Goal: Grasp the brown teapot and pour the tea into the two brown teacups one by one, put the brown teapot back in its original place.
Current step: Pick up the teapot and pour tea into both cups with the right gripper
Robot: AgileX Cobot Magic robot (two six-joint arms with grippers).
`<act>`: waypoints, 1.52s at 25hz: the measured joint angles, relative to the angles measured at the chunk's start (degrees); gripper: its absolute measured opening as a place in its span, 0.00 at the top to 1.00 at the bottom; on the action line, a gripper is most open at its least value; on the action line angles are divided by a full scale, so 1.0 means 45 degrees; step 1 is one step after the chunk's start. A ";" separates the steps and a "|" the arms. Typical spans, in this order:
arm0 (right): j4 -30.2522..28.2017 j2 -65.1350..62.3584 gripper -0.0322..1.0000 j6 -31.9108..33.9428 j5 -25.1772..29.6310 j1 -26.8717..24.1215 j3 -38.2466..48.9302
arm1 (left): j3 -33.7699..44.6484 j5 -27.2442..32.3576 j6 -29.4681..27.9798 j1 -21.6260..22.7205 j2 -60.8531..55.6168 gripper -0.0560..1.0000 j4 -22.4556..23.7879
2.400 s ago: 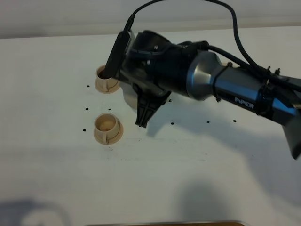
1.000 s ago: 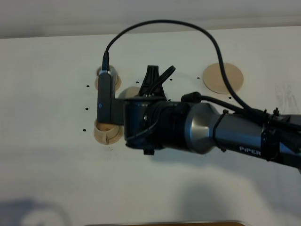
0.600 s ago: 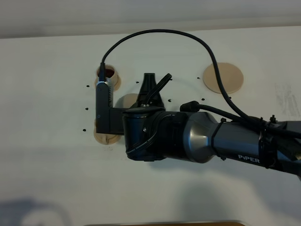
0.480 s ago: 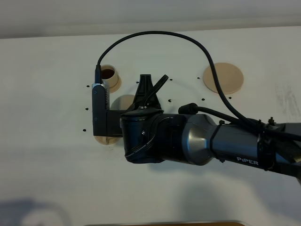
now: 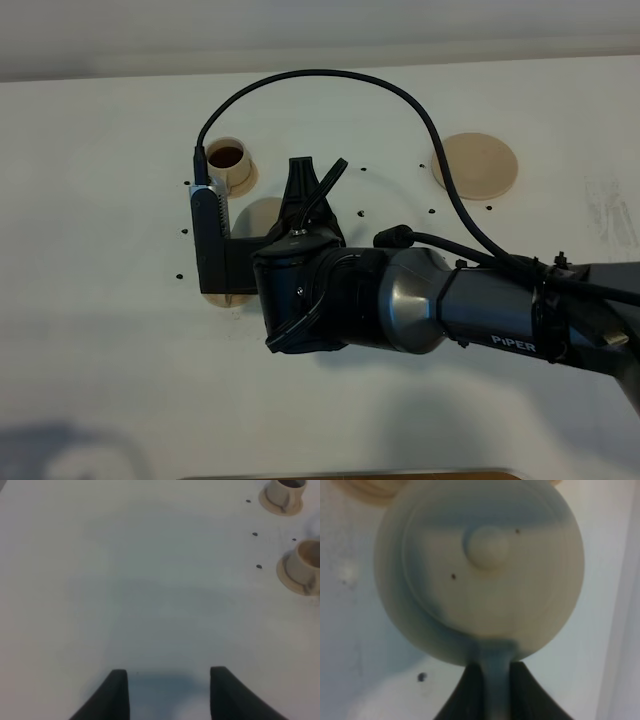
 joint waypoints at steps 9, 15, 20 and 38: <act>-0.0862 0.0181 0.88 0.0010 0.0085 0.0000 0.0117 | 0.0000 0.0000 0.0000 0.0000 0.0000 0.53 0.0000; -0.1337 0.0533 0.88 0.0010 0.0144 0.0000 0.0186 | 0.0000 0.0000 0.0000 0.0000 0.0000 0.53 0.0000; -0.1857 0.0533 0.88 0.0010 0.0144 0.0000 0.0186 | 0.0000 0.0000 0.0000 0.0000 0.0000 0.53 0.0000; -0.2683 0.0747 0.88 -0.0649 0.0535 0.0098 0.0186 | 0.0000 0.0000 0.0000 0.0000 0.0000 0.53 0.0000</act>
